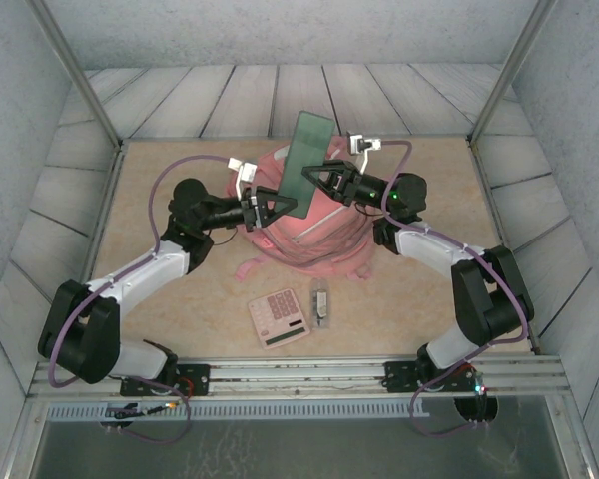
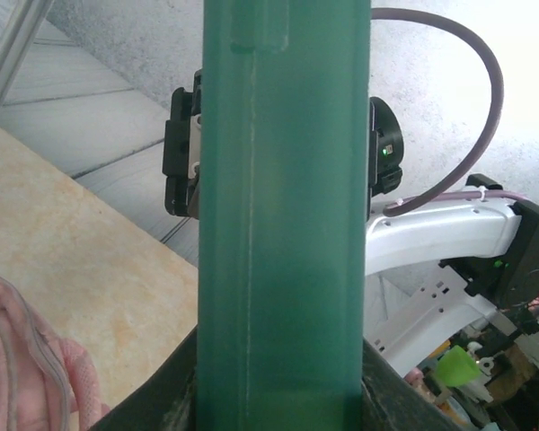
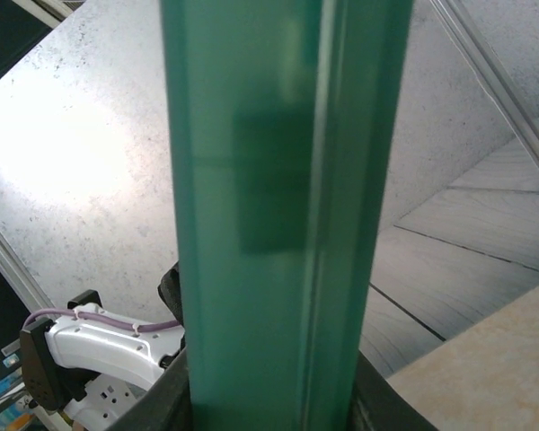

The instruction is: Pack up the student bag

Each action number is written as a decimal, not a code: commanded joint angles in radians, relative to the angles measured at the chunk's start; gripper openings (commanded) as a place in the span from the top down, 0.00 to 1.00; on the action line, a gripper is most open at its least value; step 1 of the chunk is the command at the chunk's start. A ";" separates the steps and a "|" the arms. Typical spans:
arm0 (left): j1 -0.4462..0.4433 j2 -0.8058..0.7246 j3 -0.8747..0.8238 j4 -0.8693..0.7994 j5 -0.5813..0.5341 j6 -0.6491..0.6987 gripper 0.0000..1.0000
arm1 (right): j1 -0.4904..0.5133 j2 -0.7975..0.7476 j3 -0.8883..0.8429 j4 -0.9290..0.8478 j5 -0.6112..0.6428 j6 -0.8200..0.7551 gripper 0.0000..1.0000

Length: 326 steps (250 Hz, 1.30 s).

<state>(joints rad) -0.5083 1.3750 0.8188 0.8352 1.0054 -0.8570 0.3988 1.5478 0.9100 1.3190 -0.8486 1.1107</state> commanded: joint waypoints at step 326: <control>-0.432 0.776 0.811 -1.306 -1.332 0.933 0.57 | -0.258 -0.513 -0.017 -1.830 0.633 -0.699 0.87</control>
<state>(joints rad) -0.9443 2.0968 1.5612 -0.3962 -0.1211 0.1246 0.1436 1.0725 0.9035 -0.5022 -0.2348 0.4240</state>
